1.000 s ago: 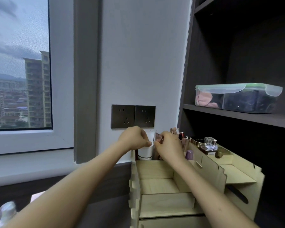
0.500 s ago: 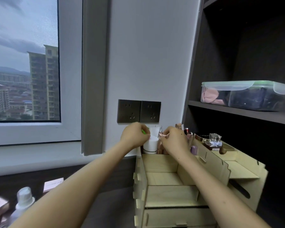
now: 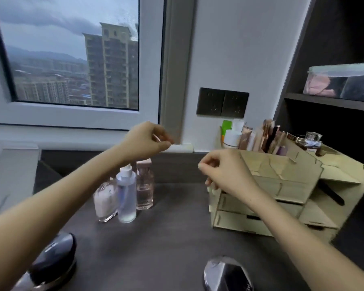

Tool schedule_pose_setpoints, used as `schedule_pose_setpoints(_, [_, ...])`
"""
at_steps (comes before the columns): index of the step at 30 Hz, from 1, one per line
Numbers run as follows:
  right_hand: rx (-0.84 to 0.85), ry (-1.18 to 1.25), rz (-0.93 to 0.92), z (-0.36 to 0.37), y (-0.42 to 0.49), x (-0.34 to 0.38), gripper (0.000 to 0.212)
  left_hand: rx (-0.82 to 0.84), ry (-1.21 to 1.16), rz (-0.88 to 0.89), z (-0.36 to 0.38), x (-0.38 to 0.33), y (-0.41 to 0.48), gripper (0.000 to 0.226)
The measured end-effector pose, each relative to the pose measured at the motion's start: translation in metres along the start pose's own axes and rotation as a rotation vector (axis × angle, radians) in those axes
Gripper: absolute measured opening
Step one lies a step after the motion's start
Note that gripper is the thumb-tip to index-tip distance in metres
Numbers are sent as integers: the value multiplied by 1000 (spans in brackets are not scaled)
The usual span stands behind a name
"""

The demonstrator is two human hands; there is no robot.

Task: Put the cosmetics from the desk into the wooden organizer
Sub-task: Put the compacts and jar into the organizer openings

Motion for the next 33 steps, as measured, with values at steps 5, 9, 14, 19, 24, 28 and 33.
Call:
schedule_pose_setpoints(5, [172,41,-4,86,-35,26,13,-66,-10,-188,-51,71,-77,8])
schedule_pose_setpoints(9, [290,163,-11,150,-62,53,13,-63,162,-349,-69,129,-133,12])
schedule_pose_setpoints(14, [429,252,-127,208,-84,100,60,-39,261,-598,-87,192,-194,18])
schedule_pose_setpoints(19, [370,254,-179,247,-78,136,84,26,488,-816,-89,248,-233,37])
schedule_pose_setpoints(24, [220,-6,-339,260,-79,150,81,77,562,-941,-84,289,-260,77])
schedule_pose_setpoints(28, [121,-209,-674,264,-85,188,64,38,410,-1019,-99,310,-274,86])
schedule_pose_setpoints(33, [339,-282,-756,308,-88,235,47,-38,299,-1015,-103,314,-281,65])
Point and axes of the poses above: each hand's wrist, its own y-axis towards the middle knuckle, its own z-axis out of the palm, x = y × z, the point moved 6 cm from there along y, towards the middle knuckle, and after that the axes turned 10 degrees about -z, right-handed, at the moved point
